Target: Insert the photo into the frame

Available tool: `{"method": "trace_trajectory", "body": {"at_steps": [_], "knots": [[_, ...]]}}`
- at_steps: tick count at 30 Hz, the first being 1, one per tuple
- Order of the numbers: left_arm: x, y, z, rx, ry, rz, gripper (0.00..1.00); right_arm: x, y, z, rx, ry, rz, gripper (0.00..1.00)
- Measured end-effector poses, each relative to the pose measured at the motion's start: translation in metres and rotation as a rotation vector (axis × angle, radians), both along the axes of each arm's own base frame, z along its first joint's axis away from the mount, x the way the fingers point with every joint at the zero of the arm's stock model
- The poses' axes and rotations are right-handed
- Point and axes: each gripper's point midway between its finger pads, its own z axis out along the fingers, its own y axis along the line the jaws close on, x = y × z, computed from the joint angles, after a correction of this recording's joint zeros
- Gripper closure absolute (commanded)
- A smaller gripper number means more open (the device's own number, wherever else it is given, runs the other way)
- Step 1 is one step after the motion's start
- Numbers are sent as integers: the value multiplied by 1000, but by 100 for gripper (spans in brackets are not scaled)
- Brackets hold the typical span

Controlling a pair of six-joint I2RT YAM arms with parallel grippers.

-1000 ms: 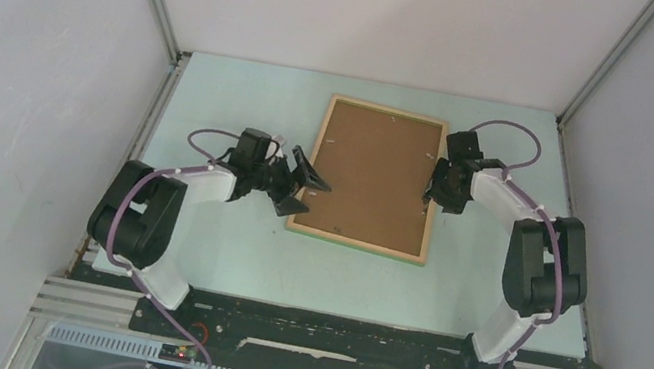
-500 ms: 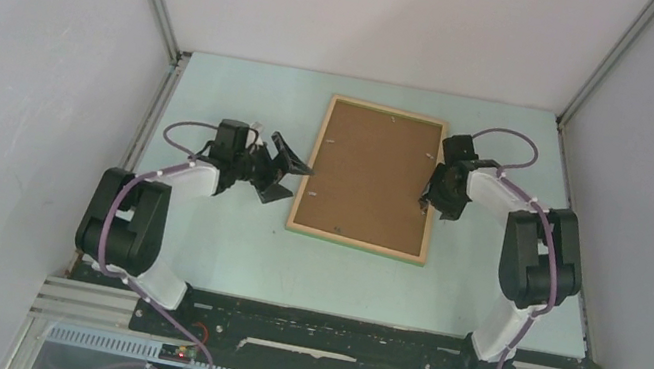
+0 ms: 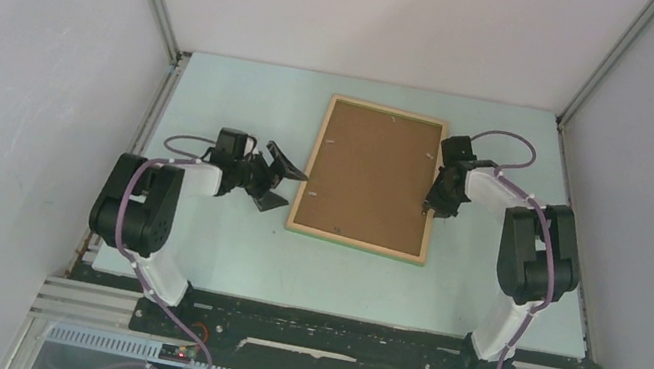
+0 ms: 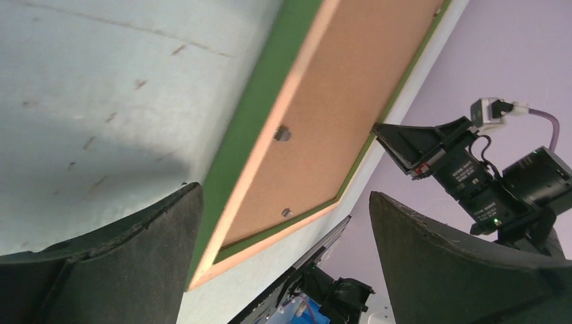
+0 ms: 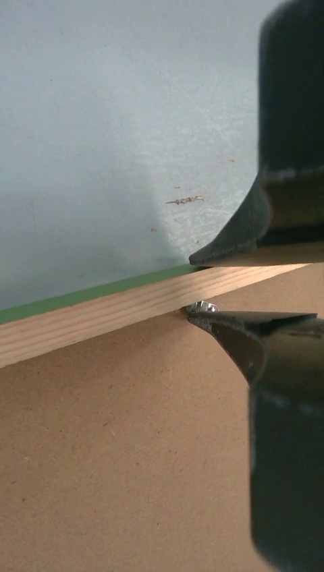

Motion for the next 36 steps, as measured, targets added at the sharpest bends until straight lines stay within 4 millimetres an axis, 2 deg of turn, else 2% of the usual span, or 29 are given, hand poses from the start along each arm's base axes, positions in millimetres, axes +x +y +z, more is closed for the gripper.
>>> {"method": "trace_trajectory", "body": {"at_steps": [3,6,9,10,13,16,22,24,27,36], "knots": [[-7,1,-15,-7,51,15,0,-1,0,0,1,3,0,96],[-12,-2,-19,-41,78,23,0,0,-1,1,6,3,-3,98],[-12,-3,-19,-62,77,33,0,0,-2,1,3,0,3,88],[-12,-4,-18,-67,75,36,0,0,-2,2,2,-1,6,83],[-13,-4,-18,-80,76,41,0,1,-2,3,5,-6,6,59],[-13,-5,-18,-84,74,42,0,0,-5,7,3,-9,9,46],[-13,-6,-17,-87,76,45,0,4,-9,30,12,-70,9,34],[-14,-5,-18,-90,77,49,0,7,-9,34,12,-85,15,30],[-16,-5,-17,-92,73,51,0,16,-10,35,5,-96,31,28],[-17,-5,-17,-107,75,64,0,88,-8,42,-24,-166,39,28]]}}
